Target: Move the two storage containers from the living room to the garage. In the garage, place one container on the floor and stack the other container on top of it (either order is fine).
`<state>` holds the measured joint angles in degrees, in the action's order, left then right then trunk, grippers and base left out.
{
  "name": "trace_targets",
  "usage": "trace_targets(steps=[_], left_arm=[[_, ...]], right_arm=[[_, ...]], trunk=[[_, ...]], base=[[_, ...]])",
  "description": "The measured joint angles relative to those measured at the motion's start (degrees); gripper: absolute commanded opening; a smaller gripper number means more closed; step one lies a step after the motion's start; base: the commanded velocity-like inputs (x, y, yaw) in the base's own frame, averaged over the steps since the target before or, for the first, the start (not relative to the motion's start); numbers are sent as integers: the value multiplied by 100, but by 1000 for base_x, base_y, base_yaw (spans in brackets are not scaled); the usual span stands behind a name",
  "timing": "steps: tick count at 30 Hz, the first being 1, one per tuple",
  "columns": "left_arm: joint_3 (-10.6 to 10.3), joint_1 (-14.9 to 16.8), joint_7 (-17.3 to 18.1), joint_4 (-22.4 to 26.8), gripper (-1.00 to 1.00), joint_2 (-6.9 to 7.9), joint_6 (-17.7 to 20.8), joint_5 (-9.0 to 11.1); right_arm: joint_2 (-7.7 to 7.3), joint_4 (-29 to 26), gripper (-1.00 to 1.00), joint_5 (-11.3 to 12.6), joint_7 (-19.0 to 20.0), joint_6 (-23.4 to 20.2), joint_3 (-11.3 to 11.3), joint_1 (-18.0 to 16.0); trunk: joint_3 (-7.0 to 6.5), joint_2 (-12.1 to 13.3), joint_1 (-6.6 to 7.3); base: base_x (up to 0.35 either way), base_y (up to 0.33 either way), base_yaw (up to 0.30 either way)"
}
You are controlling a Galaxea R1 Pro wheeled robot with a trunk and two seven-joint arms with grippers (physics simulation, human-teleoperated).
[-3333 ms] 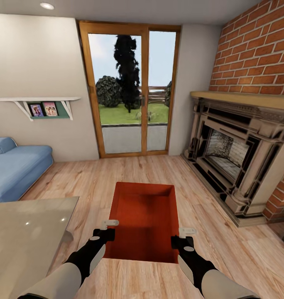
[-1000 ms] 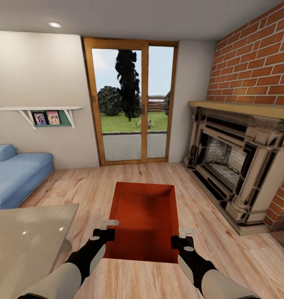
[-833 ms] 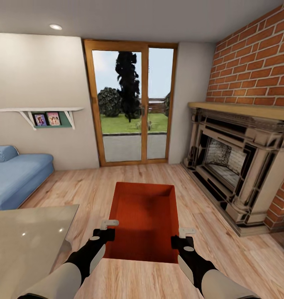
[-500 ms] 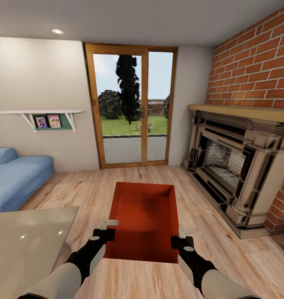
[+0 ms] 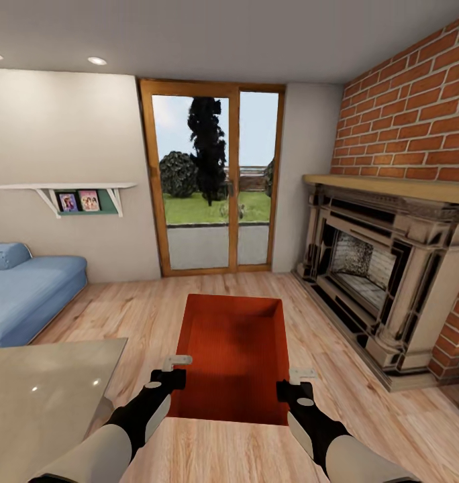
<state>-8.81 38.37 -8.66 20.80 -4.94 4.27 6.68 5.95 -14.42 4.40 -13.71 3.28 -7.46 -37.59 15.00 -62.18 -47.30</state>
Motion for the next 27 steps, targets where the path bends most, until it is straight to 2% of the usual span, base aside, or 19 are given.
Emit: trace_targets(steps=[27], left_arm=[[1, 0, 6, 0, -100, 3, -1, -3]], right_arm=[[4, 1, -100, -3, -2, 5, 8, 3]], trunk=[[-248, 1, 0]], base=[[0, 0, 0]])
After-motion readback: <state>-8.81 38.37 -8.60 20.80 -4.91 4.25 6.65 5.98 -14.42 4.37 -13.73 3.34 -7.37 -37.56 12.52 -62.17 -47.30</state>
